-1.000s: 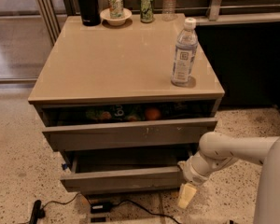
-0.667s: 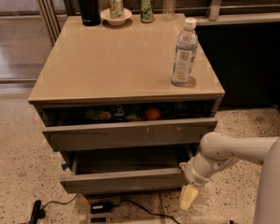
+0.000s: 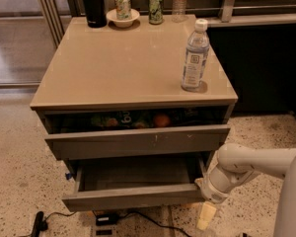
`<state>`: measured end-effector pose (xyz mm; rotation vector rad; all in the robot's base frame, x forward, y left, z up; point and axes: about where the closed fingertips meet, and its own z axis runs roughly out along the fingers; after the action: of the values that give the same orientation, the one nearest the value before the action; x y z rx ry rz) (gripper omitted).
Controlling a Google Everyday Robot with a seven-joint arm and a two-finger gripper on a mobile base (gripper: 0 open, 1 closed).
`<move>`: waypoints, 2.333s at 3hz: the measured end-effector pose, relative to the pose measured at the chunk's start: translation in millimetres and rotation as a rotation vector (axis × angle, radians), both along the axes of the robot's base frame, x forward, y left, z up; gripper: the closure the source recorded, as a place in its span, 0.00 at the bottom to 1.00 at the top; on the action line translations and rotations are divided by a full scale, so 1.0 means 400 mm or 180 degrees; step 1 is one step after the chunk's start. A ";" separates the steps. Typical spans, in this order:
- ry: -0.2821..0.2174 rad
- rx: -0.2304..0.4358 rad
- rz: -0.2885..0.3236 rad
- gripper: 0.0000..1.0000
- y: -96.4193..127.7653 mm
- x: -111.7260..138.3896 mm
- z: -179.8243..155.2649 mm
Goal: Open middle drawer
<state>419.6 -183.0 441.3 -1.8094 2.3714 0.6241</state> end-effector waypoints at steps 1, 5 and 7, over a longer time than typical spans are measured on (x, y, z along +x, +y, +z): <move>0.0050 -0.0028 0.0004 0.00 -0.013 -0.022 0.005; 0.0233 -0.0096 0.0067 0.00 -0.014 -0.085 0.049; 0.0101 -0.0176 0.0133 0.00 0.026 -0.012 0.080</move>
Offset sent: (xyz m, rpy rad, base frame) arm -0.0419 -0.0182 0.0117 -0.0245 0.0693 0.0080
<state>414.8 -172.6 473.4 -1.8900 2.3998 0.6021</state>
